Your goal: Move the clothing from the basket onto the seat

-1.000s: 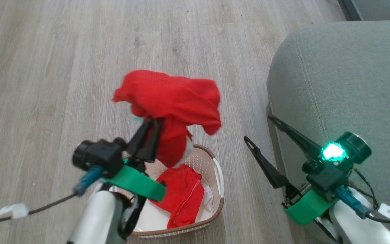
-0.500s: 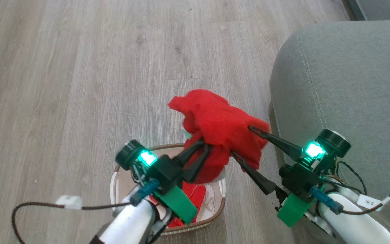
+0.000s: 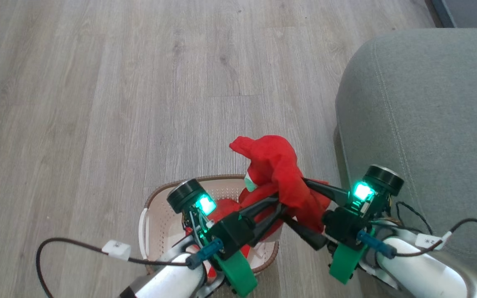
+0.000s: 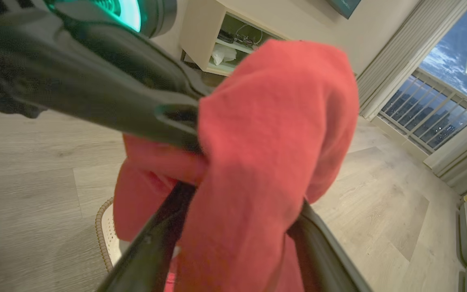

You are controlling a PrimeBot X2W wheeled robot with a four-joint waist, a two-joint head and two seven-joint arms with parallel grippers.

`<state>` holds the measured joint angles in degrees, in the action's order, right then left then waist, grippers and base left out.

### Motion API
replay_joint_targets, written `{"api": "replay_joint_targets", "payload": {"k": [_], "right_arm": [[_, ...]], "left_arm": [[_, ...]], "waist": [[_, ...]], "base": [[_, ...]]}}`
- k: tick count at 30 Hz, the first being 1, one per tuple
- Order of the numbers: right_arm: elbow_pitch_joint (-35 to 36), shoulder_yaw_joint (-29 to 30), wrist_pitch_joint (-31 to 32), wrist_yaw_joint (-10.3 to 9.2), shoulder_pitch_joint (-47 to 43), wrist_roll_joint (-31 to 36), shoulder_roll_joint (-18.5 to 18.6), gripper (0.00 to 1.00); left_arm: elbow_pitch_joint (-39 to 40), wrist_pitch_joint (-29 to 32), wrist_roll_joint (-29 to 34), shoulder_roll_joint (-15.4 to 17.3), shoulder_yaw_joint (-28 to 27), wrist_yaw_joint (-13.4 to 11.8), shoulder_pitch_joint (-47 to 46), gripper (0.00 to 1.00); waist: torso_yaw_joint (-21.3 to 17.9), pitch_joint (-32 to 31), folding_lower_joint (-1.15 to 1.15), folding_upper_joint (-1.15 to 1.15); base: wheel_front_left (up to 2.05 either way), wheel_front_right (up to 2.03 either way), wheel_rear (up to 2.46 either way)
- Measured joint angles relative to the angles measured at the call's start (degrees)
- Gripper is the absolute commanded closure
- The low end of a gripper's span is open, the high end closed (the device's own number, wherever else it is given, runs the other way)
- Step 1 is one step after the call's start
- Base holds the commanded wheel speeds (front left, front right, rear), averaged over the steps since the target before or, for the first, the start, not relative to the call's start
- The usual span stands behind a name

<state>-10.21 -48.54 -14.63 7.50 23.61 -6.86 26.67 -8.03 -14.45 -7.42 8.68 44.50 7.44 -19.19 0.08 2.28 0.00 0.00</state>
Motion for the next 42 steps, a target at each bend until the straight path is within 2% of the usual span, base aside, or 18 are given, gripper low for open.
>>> {"api": "replay_joint_targets", "payload": {"k": [1,2,8,12,13,14,16,19,27,33,42], "right_arm": [[-0.27,0.01,0.0,0.0,0.14,-0.63,-0.03,0.65],[-0.29,0.16,0.0,0.0,0.27,-1.18,-0.08,1.0],[0.33,2.31,0.01,0.0,0.27,-3.05,-1.27,1.0],[1.56,6.01,0.01,0.0,-0.76,-3.91,-2.1,1.0],[2.0,7.16,0.01,0.0,-1.33,-4.19,-2.56,1.0],[2.43,8.13,0.01,0.0,-1.92,-4.32,-3.0,1.0],[3.1,10.22,0.01,0.0,-3.04,-4.32,-3.69,1.0],[3.54,12.61,0.01,0.0,-4.2,-4.33,-4.14,1.0],[3.81,25.27,0.01,0.0,-9.49,-5.47,-7.77,1.0],[3.23,32.56,0.01,0.0,-12.98,-5.13,-10.09,1.0],[0.32,41.94,0.01,0.0,-18.53,-5.24,-12.88,1.0]], "left_arm": [[0.0,0.0,-0.44,0.0,0.04,0.0,0.0,1.0],[0.0,0.0,-0.78,0.0,0.03,0.0,-0.01,1.0],[-0.02,-0.26,-2.21,-0.14,-0.2,0.0,-0.02,1.0],[0.1,-0.26,-3.08,-0.93,-1.53,0.0,0.0,1.0],[0.24,-0.26,-3.14,-1.22,-2.22,0.0,0.01,0.91],[0.49,-0.26,-3.12,-1.44,-2.82,-0.01,0.04,0.65],[0.65,-0.26,-3.23,-1.93,-4.52,-0.02,0.32,0.01],[1.16,-0.25,-3.24,-2.47,-6.68,-0.08,0.96,0.0],[1.46,-0.25,-2.6,-3.56,-12.87,-0.13,5.69,0.0],[-0.35,-0.25,-2.67,-3.64,-12.91,-0.01,8.54,0.0],[-2.59,-0.24,-4.36,-3.03,-9.47,-0.01,11.15,0.0]], "waist": [[0.1,-0.01,0.0,0.0],[0.2,-0.01,0.0,0.0],[0.58,0.22,0.0,0.0],[0.75,0.33,0.0,0.0],[0.78,0.36,0.0,0.0],[0.82,0.38,0.0,0.0],[0.84,0.39,0.0,0.0],[0.86,0.34,0.0,0.0],[0.5,-0.17,0.0,0.0],[0.21,-0.59,0.0,0.0],[0.33,-1.02,0.0,0.0]], "base": [[0.0,0.0,0.0],[0.0,0.0,0.0],[0.0,0.0,0.0],[0.0,0.0,0.0],[0.0,0.0,0.0],[0.0,0.0,0.0],[0.0,0.0,0.0],[0.0,0.0,0.0],[0.0,0.0,0.0],[0.0,0.0,0.0],[0.0,0.0,0.0]]}}
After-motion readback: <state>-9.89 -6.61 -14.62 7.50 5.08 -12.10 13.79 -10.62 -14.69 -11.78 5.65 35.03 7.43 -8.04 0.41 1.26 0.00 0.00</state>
